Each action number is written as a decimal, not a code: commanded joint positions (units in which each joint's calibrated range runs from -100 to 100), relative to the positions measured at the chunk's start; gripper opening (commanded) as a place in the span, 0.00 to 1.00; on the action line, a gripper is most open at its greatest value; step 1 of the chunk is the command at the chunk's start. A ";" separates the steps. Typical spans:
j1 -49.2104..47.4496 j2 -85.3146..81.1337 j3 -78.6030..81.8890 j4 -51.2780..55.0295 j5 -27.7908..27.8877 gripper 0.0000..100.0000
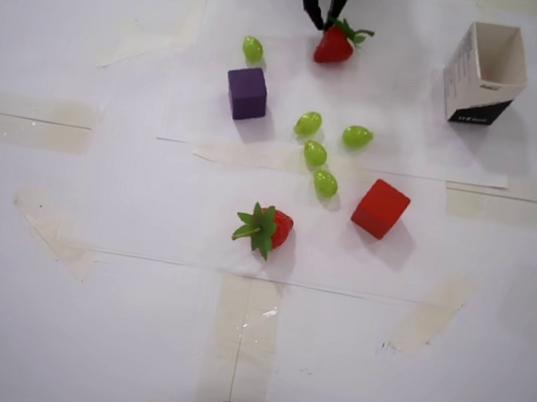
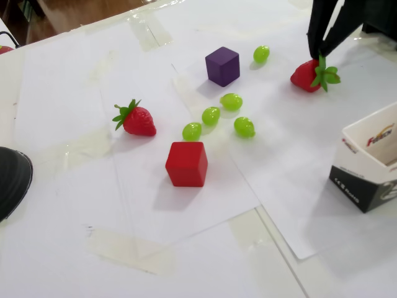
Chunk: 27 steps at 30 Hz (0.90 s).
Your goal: Pick up the grapes and place them in the box.
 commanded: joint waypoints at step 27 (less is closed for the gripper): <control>16.53 66.91 -50.04 -3.04 22.37 0.00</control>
